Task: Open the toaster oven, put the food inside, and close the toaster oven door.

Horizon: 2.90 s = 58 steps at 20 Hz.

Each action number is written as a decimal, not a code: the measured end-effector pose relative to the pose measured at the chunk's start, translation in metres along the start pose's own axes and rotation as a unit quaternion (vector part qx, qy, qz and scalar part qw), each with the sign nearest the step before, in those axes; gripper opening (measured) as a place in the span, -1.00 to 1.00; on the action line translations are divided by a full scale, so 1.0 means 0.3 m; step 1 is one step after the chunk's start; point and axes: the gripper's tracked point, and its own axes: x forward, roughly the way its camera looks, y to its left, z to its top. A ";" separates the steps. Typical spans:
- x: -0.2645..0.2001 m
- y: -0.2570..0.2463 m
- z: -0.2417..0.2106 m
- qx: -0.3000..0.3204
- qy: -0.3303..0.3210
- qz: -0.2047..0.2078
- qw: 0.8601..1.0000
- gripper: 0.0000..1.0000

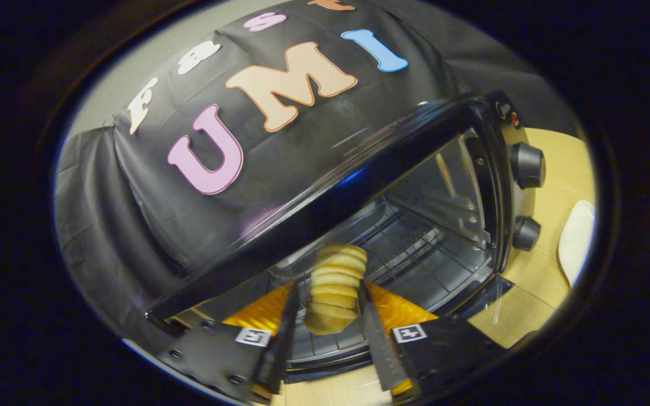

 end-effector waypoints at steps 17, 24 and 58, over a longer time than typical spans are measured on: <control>-0.467 -0.026 0.040 -0.116 -0.001 0.086 0.990 0.99; -0.600 -0.193 -0.020 -0.154 0.025 0.059 0.986 0.99; -0.656 -0.380 -0.407 -0.238 0.166 0.023 0.957 0.94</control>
